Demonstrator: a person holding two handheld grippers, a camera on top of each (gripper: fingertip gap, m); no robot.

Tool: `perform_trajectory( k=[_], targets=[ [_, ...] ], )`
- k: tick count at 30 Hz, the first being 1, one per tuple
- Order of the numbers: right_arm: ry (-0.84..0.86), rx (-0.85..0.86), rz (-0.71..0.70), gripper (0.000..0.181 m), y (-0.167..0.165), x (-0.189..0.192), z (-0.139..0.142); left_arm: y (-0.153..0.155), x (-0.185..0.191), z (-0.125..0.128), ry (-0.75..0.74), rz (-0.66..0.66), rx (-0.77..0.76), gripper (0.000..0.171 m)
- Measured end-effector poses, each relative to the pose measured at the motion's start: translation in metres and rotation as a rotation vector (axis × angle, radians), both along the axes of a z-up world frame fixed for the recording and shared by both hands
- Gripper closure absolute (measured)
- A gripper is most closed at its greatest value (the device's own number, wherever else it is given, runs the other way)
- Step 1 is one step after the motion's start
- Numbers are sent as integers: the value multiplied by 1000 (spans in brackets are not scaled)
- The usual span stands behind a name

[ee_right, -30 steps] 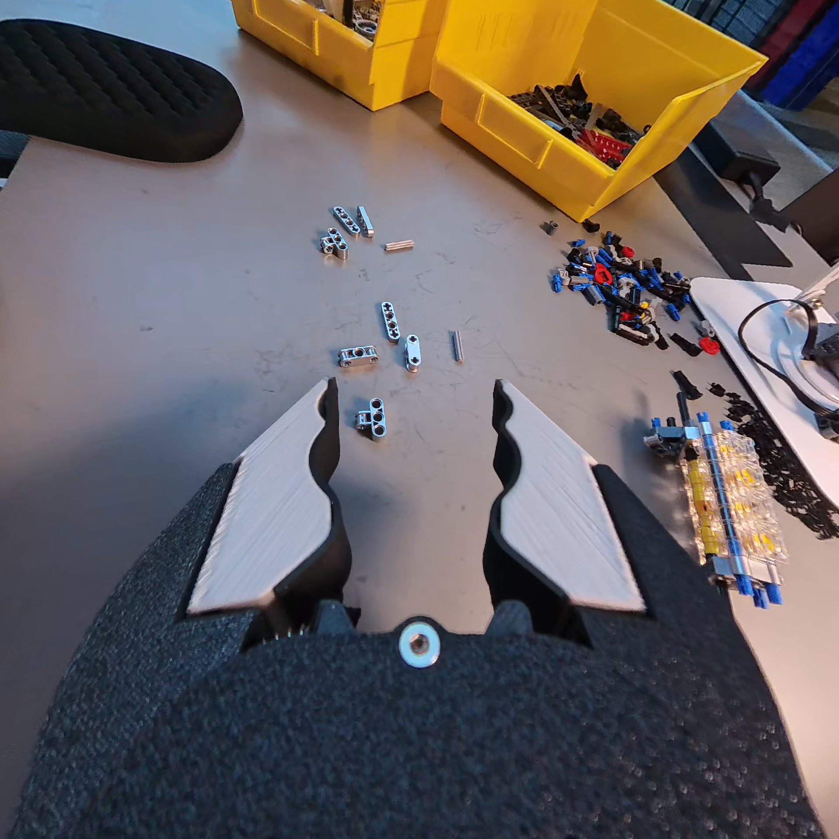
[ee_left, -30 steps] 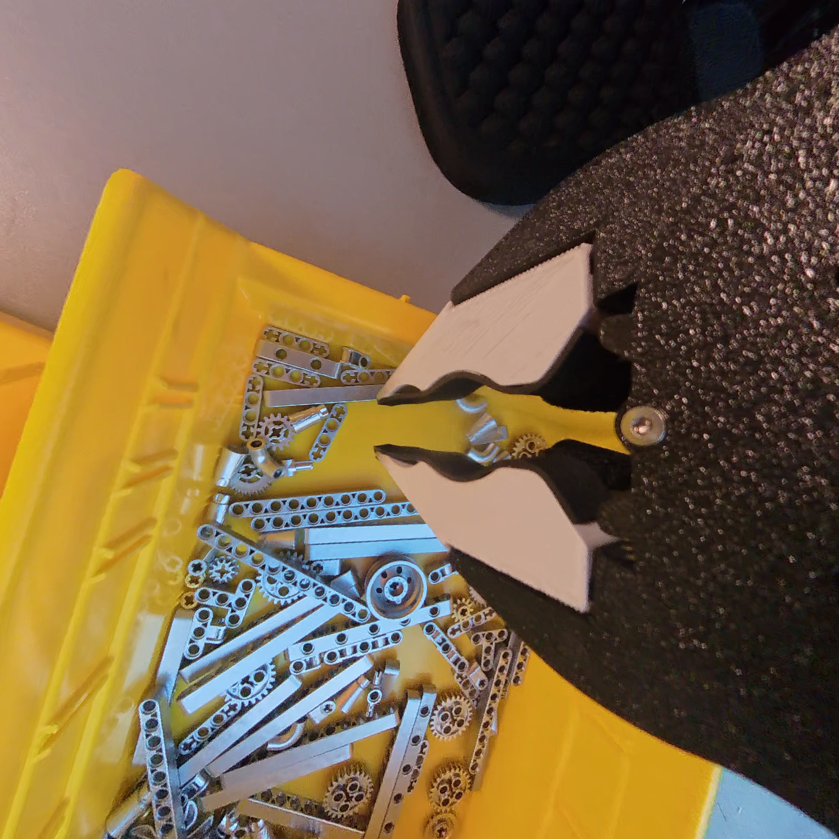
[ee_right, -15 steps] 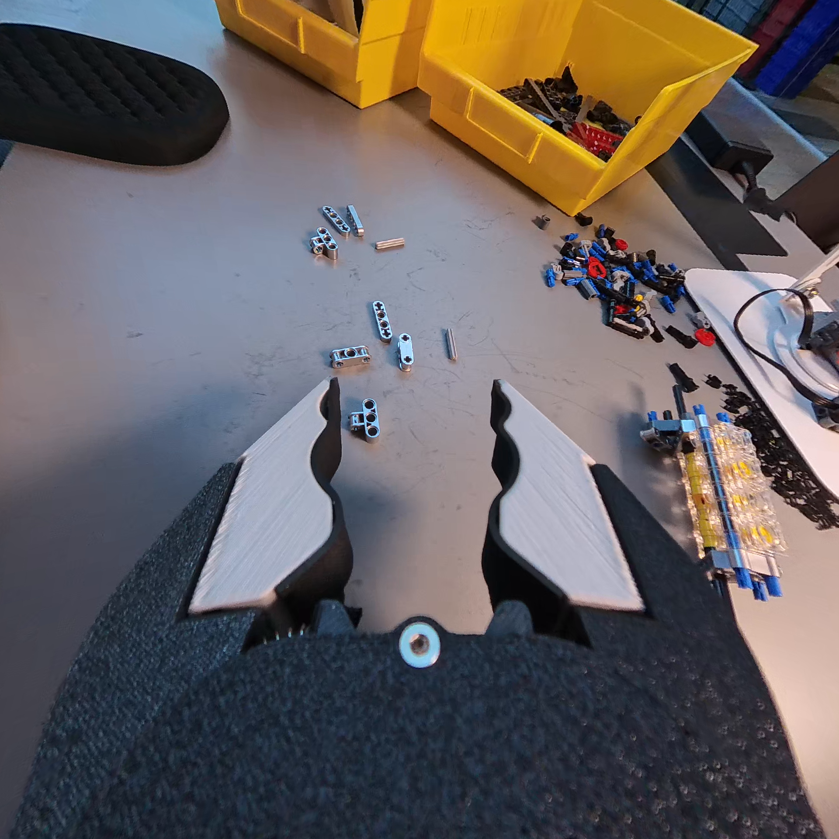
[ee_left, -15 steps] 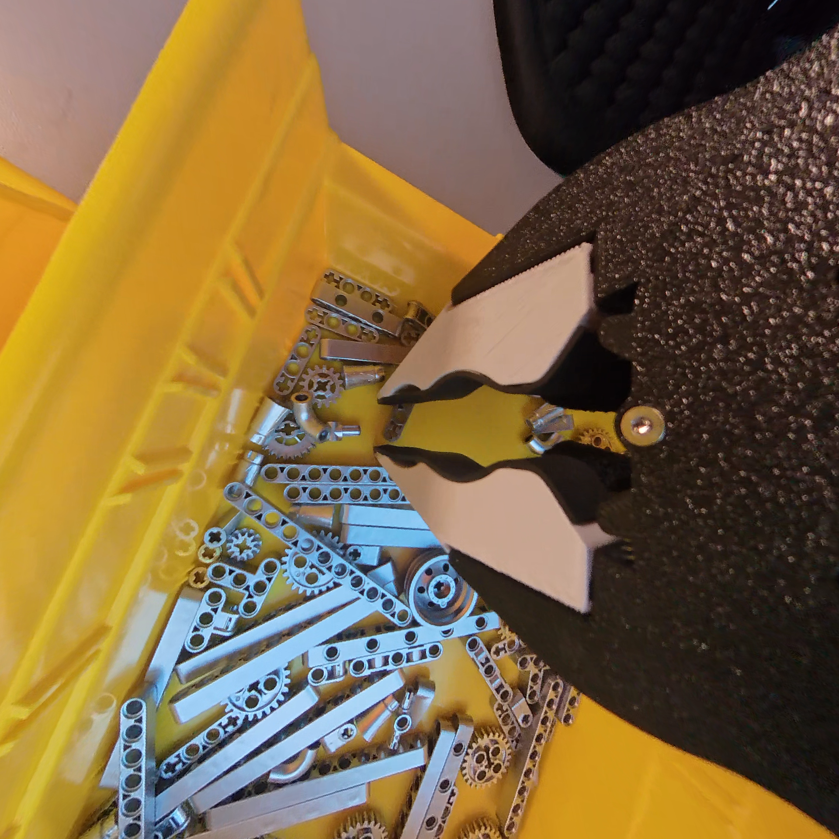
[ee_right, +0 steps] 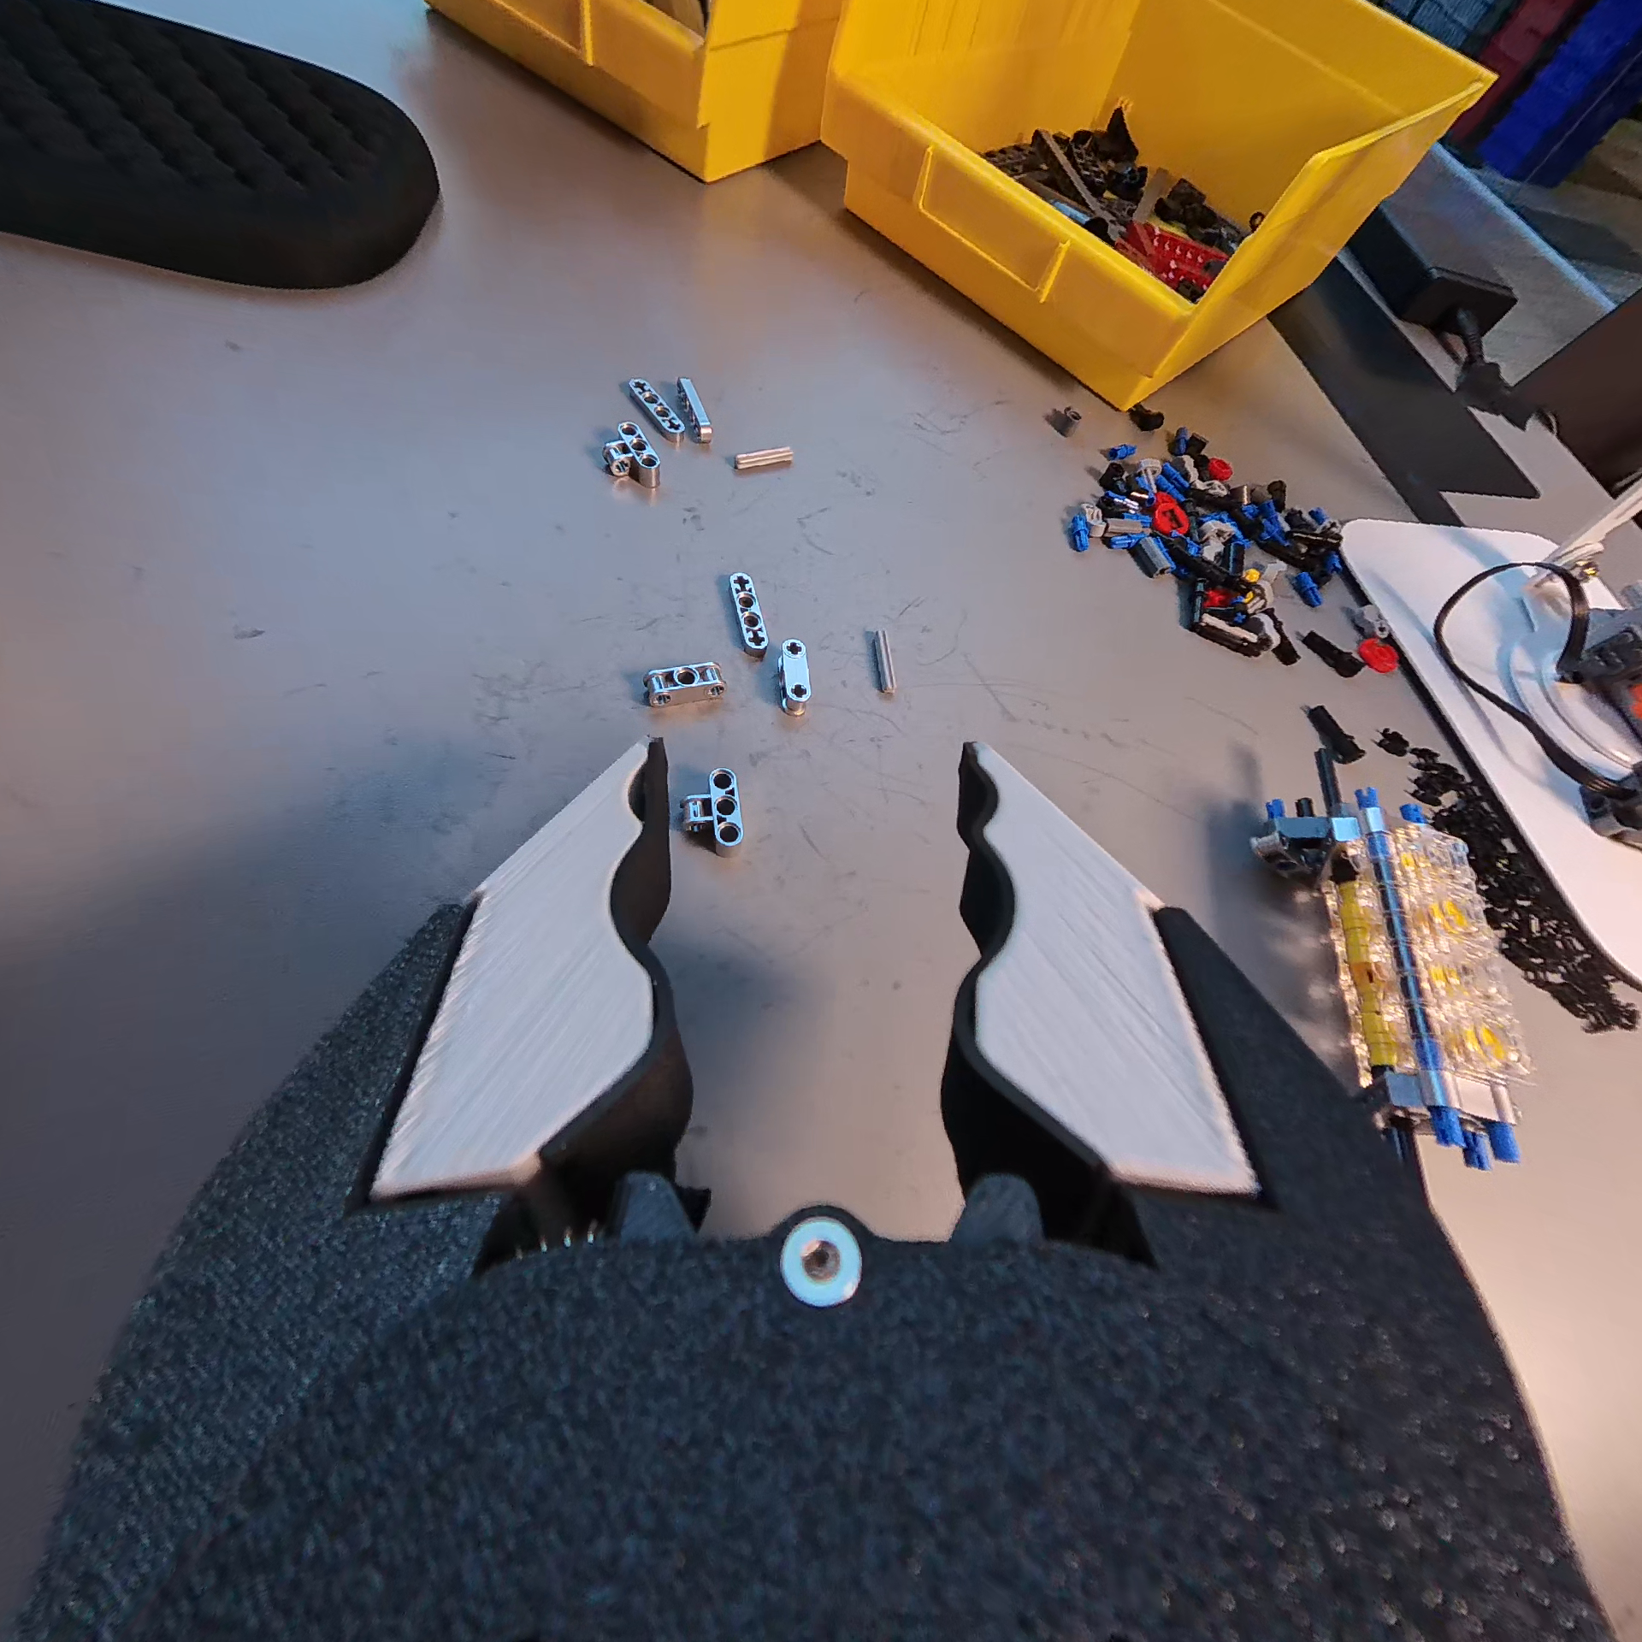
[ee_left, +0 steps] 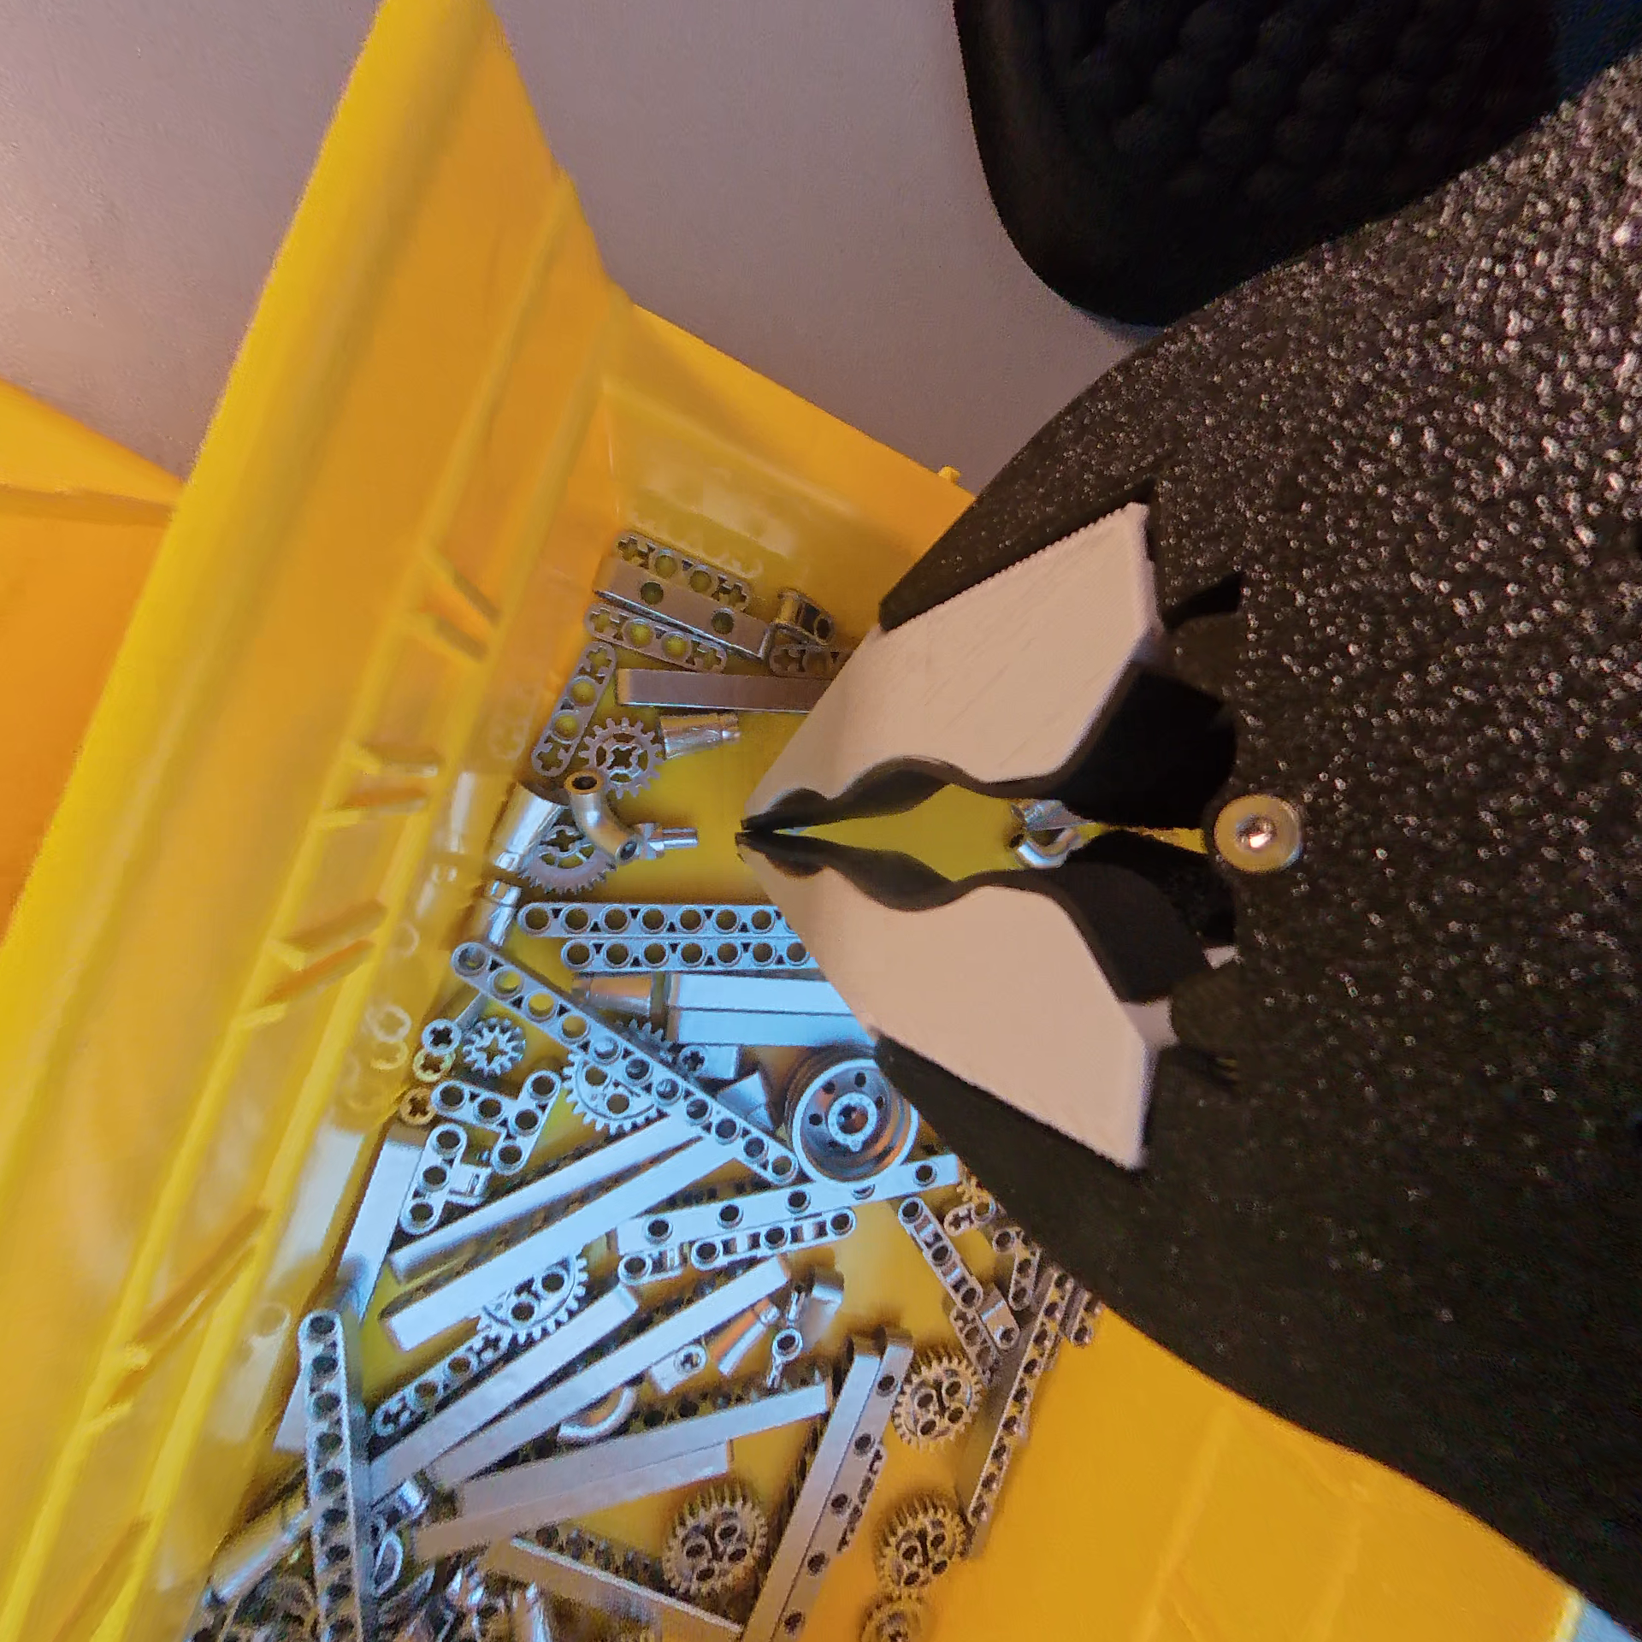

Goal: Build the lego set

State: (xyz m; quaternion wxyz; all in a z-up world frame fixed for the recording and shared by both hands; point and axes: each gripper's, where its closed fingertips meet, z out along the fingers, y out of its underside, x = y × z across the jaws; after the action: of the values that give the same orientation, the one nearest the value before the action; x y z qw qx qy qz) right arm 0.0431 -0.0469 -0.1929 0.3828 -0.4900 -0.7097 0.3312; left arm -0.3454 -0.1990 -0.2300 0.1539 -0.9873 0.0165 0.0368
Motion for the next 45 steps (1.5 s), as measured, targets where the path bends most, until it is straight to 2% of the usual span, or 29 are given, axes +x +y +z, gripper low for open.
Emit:
perform_trajectory(
  k=[4, 6, 10, 13, 18, 20, 25, 29, 33, 39, 41, 45],
  targets=[
    [-4, 4, -4, 118, 1, 0, -1, 0, 5, 19, -66, 69, 62, 170],
    [-8, 6, -3, 118, 1, 0, -1, -7, 11, 13, -130, 107, 29, 157],
    [-14, 13, -1, 118, 0, 0, -3, -8, 15, 4, -193, 179, 26, 149],
    [-16, 15, -5, 118, 0, 0, -3, -12, 5, -2, -128, 191, -15, 152],
    [-19, 15, -12, 118, 2, 1, -3, -13, 6, -6, -135, 188, -38, 157],
    [-24, 18, -11, 118, 2, 1, -4, -15, 0, -7, -86, 173, -53, 171],
    [-29, 22, -18, 118, 4, 1, -5, -13, -1, -4, -16, 77, -62, 171],
    [-29, 22, -22, 118, 4, 2, -5, -11, -2, 19, 23, 44, -13, 171],
    [-35, 24, -17, 118, 3, 1, -6, -27, -6, 27, 80, -75, -97, 169],
    [-42, 18, -21, 119, 4, 1, -8, -63, -22, 17, 251, -455, -314, 153],
    [-46, 18, -25, 119, 5, 0, -9, -62, -20, 17, 263, -546, -295, 153],
    [-54, 13, -37, 119, 7, 0, -10, -57, -15, 17, 250, -643, -245, 152]
  ],
)
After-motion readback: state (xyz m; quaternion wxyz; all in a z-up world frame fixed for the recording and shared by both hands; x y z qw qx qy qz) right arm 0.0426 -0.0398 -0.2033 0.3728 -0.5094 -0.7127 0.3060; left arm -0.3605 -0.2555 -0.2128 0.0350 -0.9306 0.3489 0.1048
